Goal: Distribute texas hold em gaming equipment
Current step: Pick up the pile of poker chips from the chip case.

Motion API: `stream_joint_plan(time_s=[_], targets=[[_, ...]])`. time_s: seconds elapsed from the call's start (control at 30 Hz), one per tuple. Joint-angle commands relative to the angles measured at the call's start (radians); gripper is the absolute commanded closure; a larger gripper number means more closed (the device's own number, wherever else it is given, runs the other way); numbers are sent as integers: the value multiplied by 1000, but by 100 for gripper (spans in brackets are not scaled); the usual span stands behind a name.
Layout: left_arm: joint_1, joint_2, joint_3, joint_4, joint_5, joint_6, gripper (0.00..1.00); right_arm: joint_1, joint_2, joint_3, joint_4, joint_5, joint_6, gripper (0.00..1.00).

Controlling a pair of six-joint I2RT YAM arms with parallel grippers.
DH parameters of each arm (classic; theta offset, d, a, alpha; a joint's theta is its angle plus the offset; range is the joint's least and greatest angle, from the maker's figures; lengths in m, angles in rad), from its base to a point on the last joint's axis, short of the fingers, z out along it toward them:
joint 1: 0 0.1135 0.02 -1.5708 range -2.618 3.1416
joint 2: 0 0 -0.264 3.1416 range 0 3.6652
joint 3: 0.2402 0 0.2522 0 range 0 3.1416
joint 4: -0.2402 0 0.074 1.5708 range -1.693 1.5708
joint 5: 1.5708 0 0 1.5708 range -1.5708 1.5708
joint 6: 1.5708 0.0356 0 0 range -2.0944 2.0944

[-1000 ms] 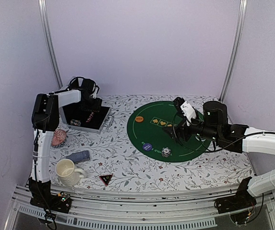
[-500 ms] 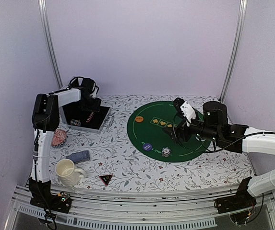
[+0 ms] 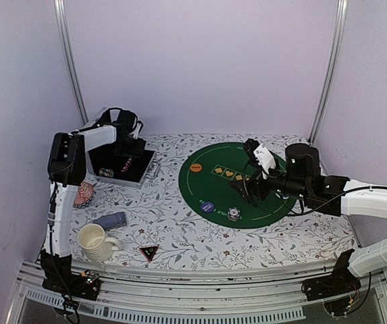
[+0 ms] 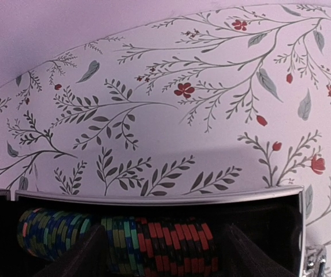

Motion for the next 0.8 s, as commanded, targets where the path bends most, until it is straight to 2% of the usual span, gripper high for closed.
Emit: stream_joint_plan(time_s=[0.0,0.4,0.6,0.77], targets=[[13,52,25,-51,-14,-3,29,-1,-17,-12,-6,-3,1,1],[41,62,18,-87,16,-30,25,-2,-14,-12,-8,-7,3,1],[52,58,5,-101,14,-30,21,-2,-11,-12,-6,-13,4,1],[47,26,-17,-61,25,-21,19,-2,-9,-11,-8,-15,5,1]])
